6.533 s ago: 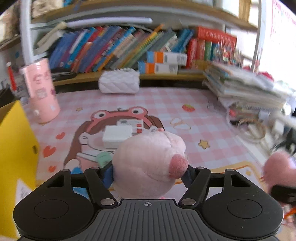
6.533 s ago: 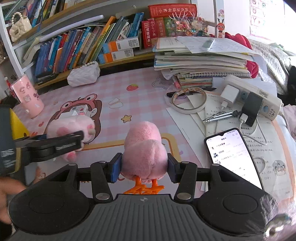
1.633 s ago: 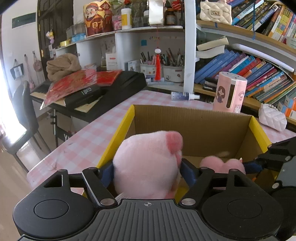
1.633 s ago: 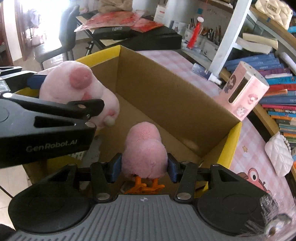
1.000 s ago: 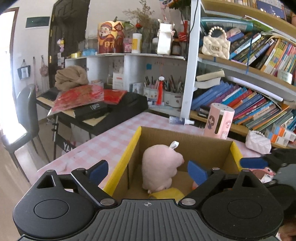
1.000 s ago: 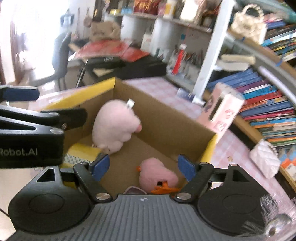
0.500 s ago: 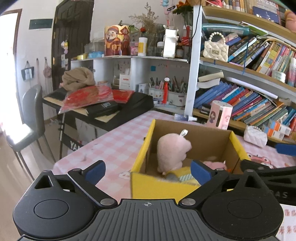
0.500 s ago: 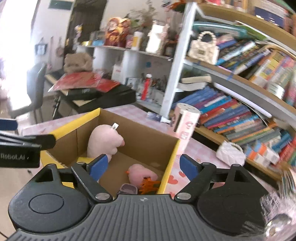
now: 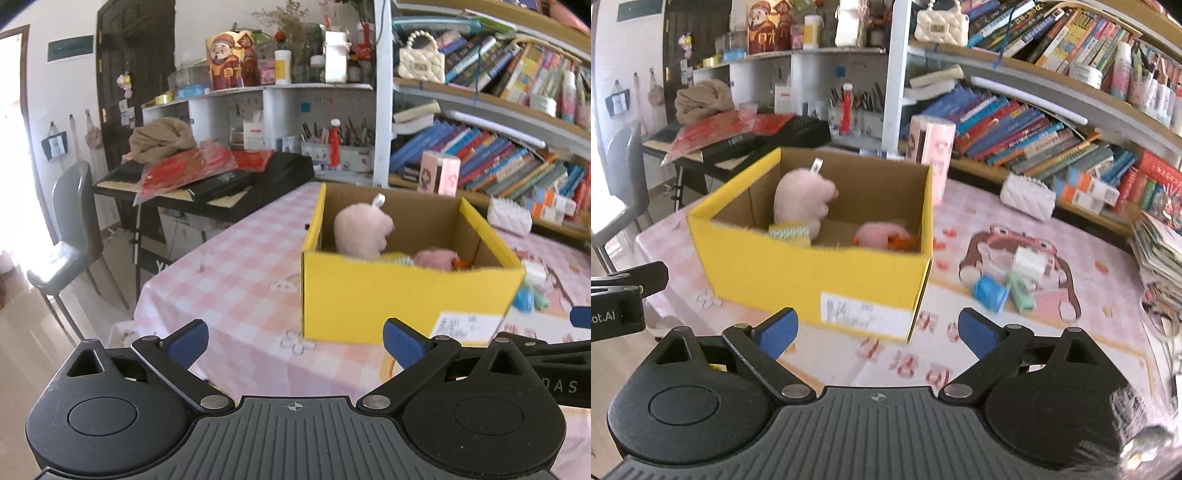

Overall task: Organize objects
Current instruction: 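Lift both open tools out of the yellow box and back away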

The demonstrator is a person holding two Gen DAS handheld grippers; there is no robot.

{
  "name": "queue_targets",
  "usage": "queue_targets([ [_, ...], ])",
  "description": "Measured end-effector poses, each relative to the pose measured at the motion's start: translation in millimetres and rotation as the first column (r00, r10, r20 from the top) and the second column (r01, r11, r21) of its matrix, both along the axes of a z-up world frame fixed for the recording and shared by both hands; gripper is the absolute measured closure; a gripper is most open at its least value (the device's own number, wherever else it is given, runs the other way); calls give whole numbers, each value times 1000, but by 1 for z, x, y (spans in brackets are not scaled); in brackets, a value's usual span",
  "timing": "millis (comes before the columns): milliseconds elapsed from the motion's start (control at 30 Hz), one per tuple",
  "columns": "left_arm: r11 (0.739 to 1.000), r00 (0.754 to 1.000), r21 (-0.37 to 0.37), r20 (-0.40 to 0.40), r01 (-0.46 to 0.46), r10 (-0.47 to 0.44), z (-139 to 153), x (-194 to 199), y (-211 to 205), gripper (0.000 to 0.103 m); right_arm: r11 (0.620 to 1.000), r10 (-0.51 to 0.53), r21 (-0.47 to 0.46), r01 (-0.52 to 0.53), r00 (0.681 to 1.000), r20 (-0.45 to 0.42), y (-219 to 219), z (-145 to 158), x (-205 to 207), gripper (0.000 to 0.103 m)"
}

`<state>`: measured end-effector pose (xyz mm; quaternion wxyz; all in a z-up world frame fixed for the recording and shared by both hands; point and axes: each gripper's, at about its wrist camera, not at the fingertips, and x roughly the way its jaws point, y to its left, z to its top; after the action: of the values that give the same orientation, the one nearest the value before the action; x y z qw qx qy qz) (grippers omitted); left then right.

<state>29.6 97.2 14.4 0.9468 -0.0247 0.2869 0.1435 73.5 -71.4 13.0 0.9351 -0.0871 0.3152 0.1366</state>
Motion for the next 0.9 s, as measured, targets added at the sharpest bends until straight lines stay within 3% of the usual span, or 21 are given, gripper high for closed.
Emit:
queue_targets([
  [667,996,992,-16,-87,90,-91,-17,-38,-3,1,997,-70,-31,68,995,-64,-3,-19,-66,9],
  [900,988,982,-19,-109,150,-151,-22,-44,-16,1,990,-137,-23,136,986,-91,-18,-25,-78,8],
])
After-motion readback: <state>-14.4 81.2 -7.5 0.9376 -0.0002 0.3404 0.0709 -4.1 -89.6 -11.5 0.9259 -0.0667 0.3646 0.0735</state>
